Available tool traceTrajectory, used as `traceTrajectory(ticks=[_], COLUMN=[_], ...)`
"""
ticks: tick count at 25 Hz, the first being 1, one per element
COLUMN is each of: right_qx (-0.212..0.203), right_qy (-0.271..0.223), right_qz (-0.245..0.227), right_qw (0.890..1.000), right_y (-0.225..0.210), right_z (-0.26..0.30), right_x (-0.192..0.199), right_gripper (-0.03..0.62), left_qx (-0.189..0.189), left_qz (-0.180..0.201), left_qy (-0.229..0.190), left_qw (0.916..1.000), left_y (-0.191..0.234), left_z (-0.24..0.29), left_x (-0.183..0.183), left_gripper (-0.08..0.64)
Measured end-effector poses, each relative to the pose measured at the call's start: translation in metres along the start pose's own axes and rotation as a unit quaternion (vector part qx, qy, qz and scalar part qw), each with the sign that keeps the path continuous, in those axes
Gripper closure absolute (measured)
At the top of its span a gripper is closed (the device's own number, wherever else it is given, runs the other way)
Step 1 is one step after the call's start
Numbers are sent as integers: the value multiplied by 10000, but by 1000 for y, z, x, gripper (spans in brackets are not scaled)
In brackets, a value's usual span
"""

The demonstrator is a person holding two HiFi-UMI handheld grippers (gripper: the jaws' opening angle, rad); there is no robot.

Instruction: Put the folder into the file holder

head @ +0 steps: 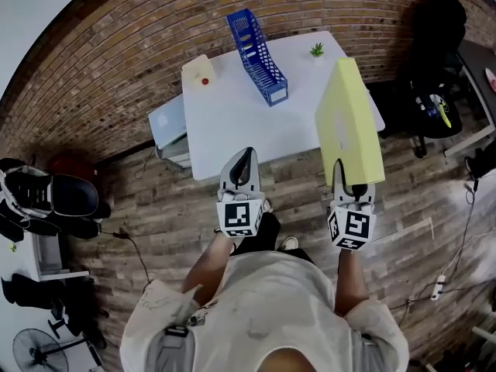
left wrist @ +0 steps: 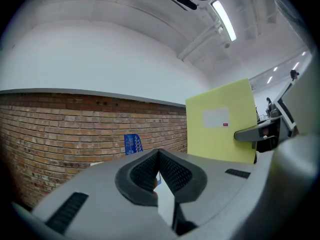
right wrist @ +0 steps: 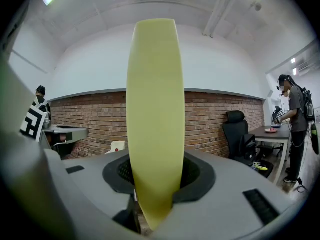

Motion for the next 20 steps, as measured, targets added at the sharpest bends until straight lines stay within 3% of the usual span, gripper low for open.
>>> traceTrajectory(ticks=[12, 20], right_qx=[-97, -90], right_qy=[3, 90], right_qz=[-219, -258], right_qw=[9997, 9996], right_y=[6, 10], right_z=[74, 112], right_x=[-13, -15], right_gripper=[428, 428], left_qx=[-268, -220], left_qz=[-136, -229], left_qy=[14, 8], left_qw=[9995, 9995], left_y=[38, 59], left_z=[56, 84], left_x=[13, 24], left_gripper=[552, 552])
Point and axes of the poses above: the fingertips, and each gripper's own axes: z forward along the fingers, y to its left, x out of its underside, the point moved 10 cm from there along -z, backward along the fingers, and after that the axes turned 2 degrees about -x, right-handed, at the moved point
